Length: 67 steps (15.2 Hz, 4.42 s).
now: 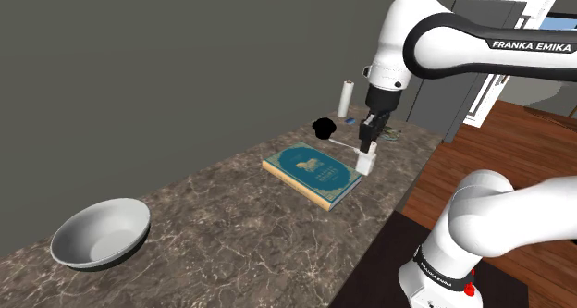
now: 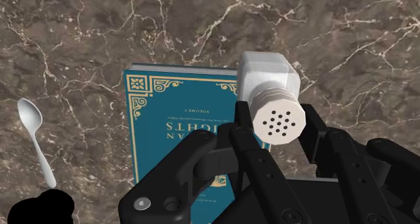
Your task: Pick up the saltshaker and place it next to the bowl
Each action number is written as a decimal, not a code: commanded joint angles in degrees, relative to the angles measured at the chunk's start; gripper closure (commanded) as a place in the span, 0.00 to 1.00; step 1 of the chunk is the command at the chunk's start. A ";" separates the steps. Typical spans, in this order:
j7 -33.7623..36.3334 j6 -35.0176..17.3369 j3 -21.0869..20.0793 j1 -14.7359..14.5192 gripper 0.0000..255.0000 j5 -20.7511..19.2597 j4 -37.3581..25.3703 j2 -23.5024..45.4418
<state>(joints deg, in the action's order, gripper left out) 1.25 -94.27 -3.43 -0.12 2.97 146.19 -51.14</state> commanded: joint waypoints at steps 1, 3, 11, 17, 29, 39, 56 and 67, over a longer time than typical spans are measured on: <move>2.63 -1.58 -2.62 -1.03 1.00 1.97 -1.29 2.77; 4.97 -2.92 -4.95 -1.80 1.00 3.46 -3.24 5.91; 14.20 -7.31 -13.77 -3.32 1.00 6.64 -13.55 19.79; 21.70 -9.18 -20.00 -3.46 1.00 5.61 -23.82 31.48; 39.31 -6.29 -29.42 -7.86 1.00 -7.05 -52.64 60.01; 46.81 0.77 -28.94 -18.86 1.00 -17.59 -78.03 80.93; 47.75 -12.30 -28.48 -16.76 1.00 -18.06 -64.69 81.02; 48.55 -18.47 -27.77 -16.61 1.00 -19.25 -60.05 82.83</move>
<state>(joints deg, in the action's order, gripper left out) 49.75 -112.52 -31.21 -16.72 -16.24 85.98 31.66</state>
